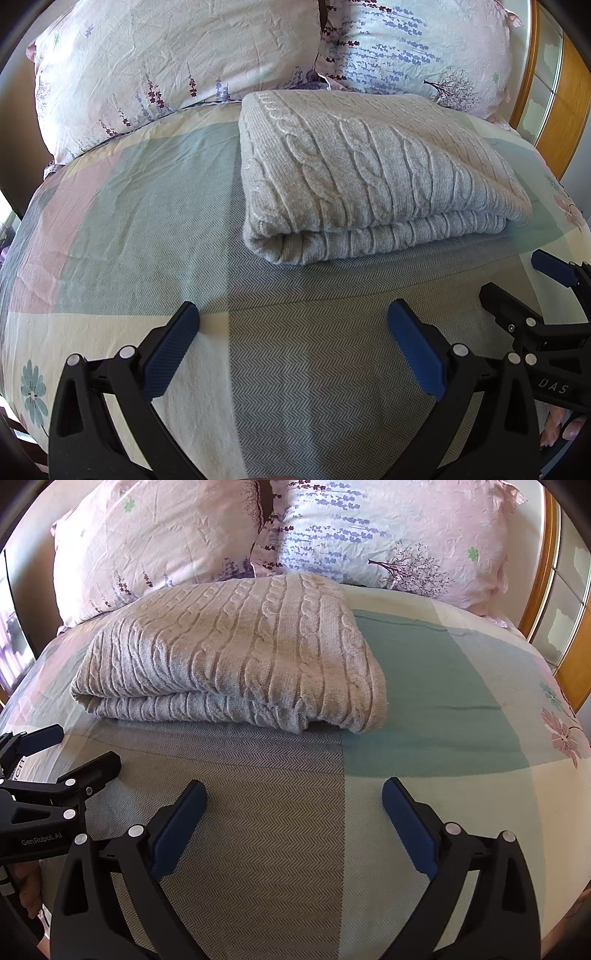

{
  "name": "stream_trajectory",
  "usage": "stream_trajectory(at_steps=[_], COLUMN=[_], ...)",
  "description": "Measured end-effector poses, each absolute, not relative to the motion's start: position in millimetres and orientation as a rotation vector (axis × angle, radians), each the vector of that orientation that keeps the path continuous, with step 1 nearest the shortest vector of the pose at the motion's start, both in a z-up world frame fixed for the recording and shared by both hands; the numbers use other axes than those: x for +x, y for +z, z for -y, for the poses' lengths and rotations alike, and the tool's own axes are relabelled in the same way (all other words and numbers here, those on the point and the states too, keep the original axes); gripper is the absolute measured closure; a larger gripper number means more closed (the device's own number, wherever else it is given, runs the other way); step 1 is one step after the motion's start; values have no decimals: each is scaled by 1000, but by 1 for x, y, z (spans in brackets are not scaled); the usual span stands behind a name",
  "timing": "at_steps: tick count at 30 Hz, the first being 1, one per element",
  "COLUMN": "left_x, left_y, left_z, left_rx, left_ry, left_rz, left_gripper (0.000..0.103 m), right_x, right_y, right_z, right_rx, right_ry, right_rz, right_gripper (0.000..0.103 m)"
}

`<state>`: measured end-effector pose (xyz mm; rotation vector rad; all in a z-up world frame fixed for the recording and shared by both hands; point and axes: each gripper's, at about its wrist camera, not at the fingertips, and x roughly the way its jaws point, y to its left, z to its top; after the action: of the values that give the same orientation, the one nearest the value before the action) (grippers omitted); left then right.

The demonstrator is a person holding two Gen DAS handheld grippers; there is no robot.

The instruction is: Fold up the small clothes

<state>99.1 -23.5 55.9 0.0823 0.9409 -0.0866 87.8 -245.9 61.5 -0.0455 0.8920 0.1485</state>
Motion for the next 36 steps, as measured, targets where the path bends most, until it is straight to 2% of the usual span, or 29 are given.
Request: stream_trajectory(at_steps=[2,36], left_x=[99,99], left_y=[56,56], left_z=[23,24], left_rx=[82,81], left_ry=[-86,-82], left_rz=[-941,-940], left_gripper=[2,2], right_x=[88,89], right_y=[61,60], right_z=[245,245], right_rx=[-45,-46], right_ry=[152,154], right_rz=[-899,-905], right_gripper=[1,1])
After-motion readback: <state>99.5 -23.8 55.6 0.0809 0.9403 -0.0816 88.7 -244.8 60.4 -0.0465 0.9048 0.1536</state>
